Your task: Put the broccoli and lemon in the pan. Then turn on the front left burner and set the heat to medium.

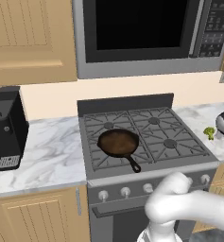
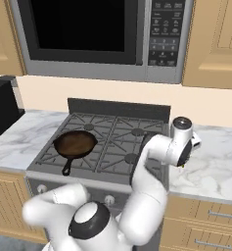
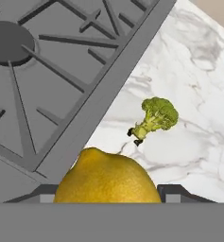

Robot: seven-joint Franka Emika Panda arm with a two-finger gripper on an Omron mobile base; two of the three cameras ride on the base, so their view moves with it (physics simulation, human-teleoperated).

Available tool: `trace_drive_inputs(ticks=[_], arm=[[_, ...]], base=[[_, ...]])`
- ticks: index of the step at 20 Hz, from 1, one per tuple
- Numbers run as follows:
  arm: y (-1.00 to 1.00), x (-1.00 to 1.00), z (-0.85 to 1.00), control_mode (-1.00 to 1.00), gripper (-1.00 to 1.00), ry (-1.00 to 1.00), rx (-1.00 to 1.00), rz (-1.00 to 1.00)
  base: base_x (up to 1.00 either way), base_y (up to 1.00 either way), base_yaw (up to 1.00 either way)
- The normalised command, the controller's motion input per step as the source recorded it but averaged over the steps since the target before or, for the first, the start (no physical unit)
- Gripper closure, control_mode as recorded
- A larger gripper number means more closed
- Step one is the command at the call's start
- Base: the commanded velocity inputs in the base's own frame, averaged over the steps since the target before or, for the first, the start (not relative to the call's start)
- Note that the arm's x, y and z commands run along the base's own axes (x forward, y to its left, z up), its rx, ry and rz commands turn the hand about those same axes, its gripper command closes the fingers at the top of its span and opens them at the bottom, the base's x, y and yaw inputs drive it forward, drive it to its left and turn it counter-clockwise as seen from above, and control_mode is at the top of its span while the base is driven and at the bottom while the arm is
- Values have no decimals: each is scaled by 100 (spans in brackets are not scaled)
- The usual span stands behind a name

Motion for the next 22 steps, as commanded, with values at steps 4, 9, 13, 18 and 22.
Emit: trace_drive_inputs(ticks=[4,9,13,18,22], arm=[[88,0,52,-100,100,15,-2,0],[70,-5,38,-100,100,8,0,0],[45,-23,19,-100,100,-5,0,0],[69,-12,21,-100,100,-8,0,0],[72,-18,17,-100,100,-8,0,0]], base=[[0,0,0],[0,0,0],[0,0,0],[0,0,0],[0,0,0]])
